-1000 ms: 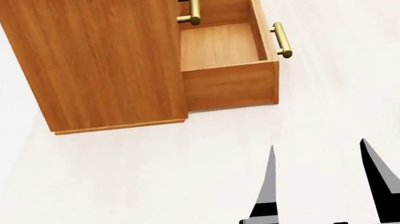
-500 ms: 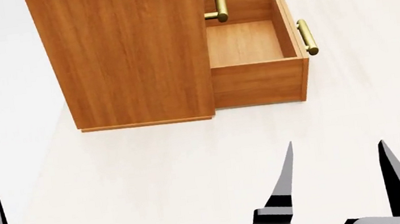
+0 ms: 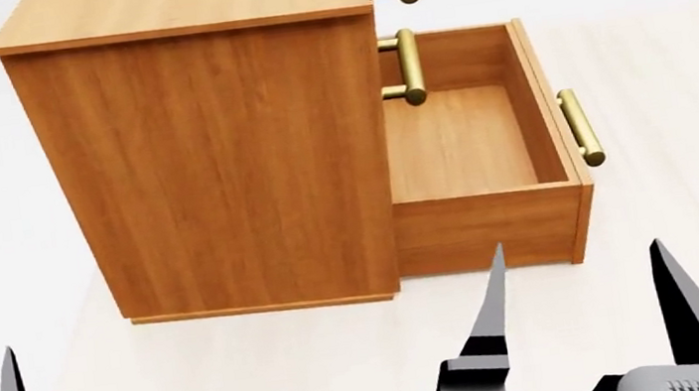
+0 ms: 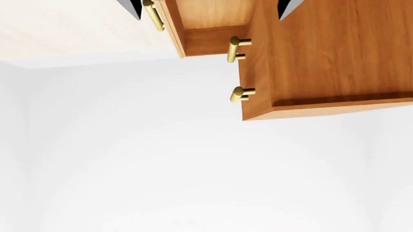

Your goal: Close the bottom drawer of the cabinet.

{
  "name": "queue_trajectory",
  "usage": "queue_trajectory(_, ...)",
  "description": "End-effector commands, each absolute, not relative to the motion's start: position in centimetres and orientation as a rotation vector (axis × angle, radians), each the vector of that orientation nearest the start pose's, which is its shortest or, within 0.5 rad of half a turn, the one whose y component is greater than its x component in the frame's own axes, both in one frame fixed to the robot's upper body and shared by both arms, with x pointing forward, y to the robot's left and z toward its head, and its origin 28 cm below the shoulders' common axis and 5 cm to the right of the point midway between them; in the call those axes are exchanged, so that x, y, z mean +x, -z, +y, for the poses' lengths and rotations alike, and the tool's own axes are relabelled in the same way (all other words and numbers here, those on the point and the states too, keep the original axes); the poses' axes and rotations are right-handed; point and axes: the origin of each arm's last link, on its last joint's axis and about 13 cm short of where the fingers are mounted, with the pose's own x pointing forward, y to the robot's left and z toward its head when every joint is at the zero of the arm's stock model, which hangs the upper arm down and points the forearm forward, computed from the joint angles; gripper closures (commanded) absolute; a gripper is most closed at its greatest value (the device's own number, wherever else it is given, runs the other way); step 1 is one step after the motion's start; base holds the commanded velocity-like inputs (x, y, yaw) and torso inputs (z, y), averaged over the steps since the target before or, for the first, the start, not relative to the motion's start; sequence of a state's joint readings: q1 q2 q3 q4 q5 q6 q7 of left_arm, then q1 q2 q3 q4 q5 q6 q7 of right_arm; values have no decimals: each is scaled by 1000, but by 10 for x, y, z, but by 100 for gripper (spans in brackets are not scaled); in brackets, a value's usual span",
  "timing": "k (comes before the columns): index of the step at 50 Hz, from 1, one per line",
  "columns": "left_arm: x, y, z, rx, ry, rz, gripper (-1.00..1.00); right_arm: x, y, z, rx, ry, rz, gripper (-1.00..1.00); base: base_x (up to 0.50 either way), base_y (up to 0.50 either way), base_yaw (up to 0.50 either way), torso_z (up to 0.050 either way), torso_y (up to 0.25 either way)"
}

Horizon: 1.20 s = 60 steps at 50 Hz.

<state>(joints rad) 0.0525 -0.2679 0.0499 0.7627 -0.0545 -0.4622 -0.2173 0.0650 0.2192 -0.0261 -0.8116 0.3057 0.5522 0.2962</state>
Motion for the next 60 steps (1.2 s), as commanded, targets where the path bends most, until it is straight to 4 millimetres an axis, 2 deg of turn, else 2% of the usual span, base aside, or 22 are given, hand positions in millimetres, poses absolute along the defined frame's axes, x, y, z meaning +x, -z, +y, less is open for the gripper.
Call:
queue_trajectory(1, 176, -128, 232, 186, -87, -251, -100, 186, -154, -106, 70, 48, -278, -100, 500, 63, 0, 0, 0)
queue_trajectory(27, 177, -126, 230, 188, -84, -239, -100, 188, -156, -109, 104, 83, -283, -100, 496, 45, 0, 0, 1)
queue_trajectory(32, 177, -127, 230, 187, -85, -240, -100, 188, -160, -110, 76, 129, -295, -100, 82, 0, 0, 0, 2)
queue_trajectory(39, 176, -128, 230, 185, -85, -239, -100, 185, -177, -116, 79, 172, -331, -100, 0, 0, 0, 0, 0)
queue_trajectory(41, 176, -128, 230, 185, -86, -239, -100, 184, -193, -122, 76, 183, -360, -100, 0, 0, 0, 0, 0)
queue_trajectory(47, 175, -128, 230, 183, -85, -240, -100, 190, -210, -142, 45, 202, -382, -100, 0, 0, 0, 0, 0)
queue_trajectory(53, 176, -126, 231, 182, -86, -237, -100, 203, -196, -168, 28, 257, -351, -100, 0, 0, 0, 0, 0)
queue_trajectory(60, 176, -125, 232, 182, -87, -235, -100, 216, -165, -194, -7, 327, -271, -100, 0, 0, 0, 0, 0)
